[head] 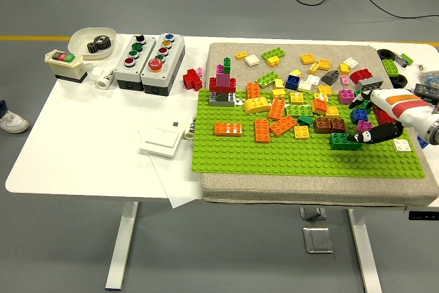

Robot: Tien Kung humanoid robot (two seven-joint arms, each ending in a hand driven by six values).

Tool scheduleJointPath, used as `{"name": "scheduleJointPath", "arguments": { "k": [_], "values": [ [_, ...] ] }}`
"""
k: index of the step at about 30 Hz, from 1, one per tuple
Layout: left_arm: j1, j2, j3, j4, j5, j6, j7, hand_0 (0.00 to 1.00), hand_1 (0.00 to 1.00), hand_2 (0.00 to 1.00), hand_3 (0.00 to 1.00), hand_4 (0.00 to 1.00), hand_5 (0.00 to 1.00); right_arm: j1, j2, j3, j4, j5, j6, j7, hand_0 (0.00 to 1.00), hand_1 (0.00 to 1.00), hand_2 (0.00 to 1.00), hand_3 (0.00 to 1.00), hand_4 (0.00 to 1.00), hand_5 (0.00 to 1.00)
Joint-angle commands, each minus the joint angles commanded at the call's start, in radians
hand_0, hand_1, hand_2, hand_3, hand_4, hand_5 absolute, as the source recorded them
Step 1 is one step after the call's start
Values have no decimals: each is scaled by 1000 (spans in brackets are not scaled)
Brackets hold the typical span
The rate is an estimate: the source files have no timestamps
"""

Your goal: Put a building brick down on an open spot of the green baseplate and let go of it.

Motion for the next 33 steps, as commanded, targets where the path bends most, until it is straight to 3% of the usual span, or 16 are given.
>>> {"name": "scheduleJointPath", "arguments": {
  "k": [12, 18, 33],
  "values": [
    [5, 5, 24, 0, -41, 14, -18, 753, 772, 806, 709, 796, 767, -6, 28, -10, 44, -43, 22, -35, 456, 590, 686, 650, 998, 450],
    [26, 9, 98, -12, -145, 40, -69, 746, 772, 806, 705, 796, 767, -22, 40, 12, 48, -48, 23, -36, 449, 585, 685, 654, 998, 445],
    [22, -2, 72, -7, -113, 31, -51, 745, 774, 806, 701, 792, 759, -7, 79, -22, 23, -111, 16, -33, 447, 585, 685, 656, 998, 402]
  ]
}}
